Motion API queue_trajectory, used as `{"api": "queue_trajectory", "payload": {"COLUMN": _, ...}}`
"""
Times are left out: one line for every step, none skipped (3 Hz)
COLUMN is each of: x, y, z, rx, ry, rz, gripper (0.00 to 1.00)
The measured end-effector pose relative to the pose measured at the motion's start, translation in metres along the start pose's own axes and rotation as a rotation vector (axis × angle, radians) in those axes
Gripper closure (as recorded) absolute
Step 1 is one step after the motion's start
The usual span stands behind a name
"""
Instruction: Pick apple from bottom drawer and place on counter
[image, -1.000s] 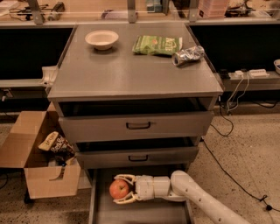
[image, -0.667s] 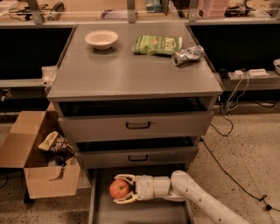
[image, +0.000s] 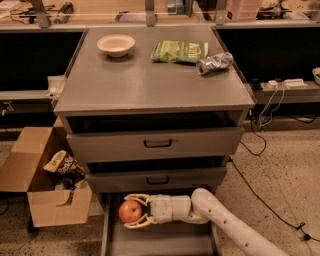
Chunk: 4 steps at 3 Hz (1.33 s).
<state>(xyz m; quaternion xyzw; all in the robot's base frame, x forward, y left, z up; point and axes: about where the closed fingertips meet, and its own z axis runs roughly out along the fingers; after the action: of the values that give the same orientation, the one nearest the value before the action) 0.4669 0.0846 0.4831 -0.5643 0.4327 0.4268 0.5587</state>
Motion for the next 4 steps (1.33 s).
{"api": "queue_trajectory", "payload": {"x": -0.063, "y": -0.011, "z": -0.002, "rx": 0.007, "ry": -0.026, "rz": -0.049, "gripper": 1.00}}
{"api": "queue_trajectory", "payload": {"x": -0.134, "y": -0.011, "z": -0.002, "rx": -0.017, "ry": -0.022, "rz": -0.152, "gripper": 1.00}}
{"api": "queue_trajectory", "payload": {"x": -0.134, "y": -0.011, "z": -0.002, "rx": -0.017, "ry": -0.022, "rz": -0.152, "gripper": 1.00}}
{"api": "queue_trajectory", "payload": {"x": -0.158, "y": -0.029, "z": -0.024, "rx": 0.028, "ry": 0.000, "rz": -0.122, "gripper": 1.00}}
